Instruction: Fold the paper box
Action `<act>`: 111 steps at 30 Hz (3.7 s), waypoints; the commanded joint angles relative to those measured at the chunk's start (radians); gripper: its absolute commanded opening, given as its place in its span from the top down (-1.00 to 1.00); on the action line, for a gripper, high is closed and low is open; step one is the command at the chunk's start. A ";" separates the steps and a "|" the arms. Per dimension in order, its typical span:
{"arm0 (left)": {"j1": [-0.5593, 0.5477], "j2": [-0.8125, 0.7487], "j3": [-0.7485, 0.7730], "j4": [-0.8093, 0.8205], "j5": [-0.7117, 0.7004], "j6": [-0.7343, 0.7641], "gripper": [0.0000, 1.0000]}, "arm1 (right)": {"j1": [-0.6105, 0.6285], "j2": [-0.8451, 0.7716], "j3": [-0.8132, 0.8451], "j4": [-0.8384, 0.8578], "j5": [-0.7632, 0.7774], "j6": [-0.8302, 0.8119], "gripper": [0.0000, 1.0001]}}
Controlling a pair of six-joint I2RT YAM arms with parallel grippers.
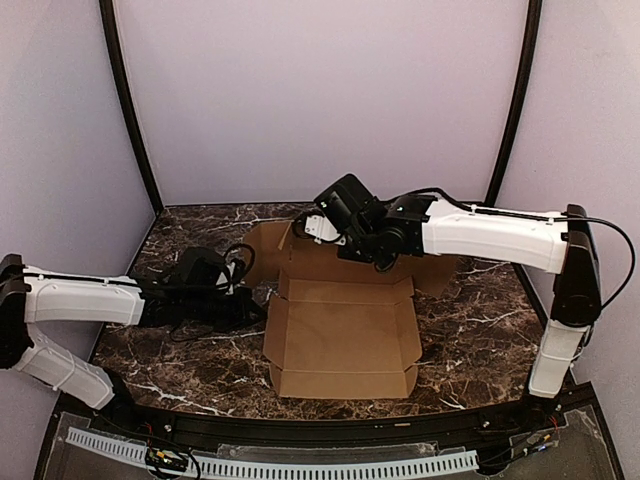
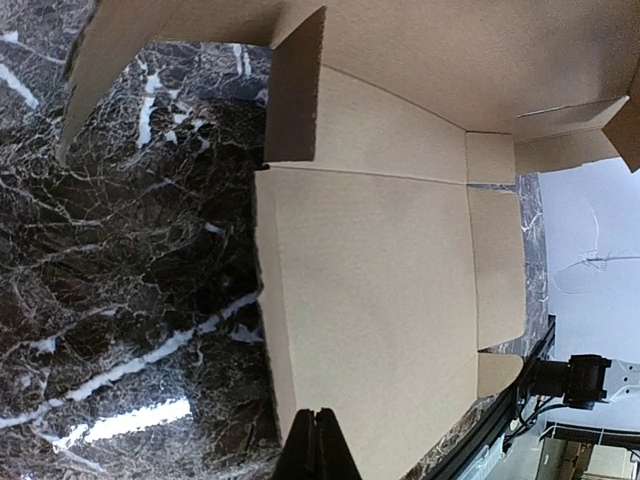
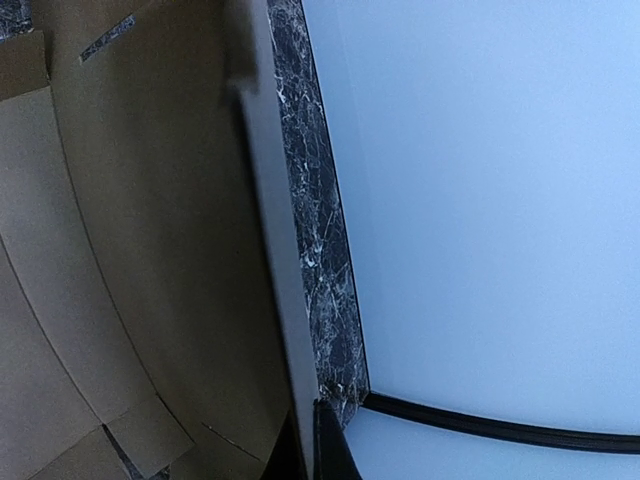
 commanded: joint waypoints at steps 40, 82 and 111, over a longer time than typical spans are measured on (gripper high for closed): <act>-0.078 0.167 0.053 0.172 0.093 -0.025 0.99 | 0.016 -0.036 -0.003 -0.085 -0.043 0.174 1.00; -0.080 0.278 0.007 0.217 -0.058 -0.014 0.99 | 0.024 -0.064 -0.048 -0.130 -0.070 0.285 1.00; -0.080 0.322 0.175 0.146 -0.348 -0.026 0.99 | 0.044 -0.052 -0.034 -0.150 -0.086 0.386 1.00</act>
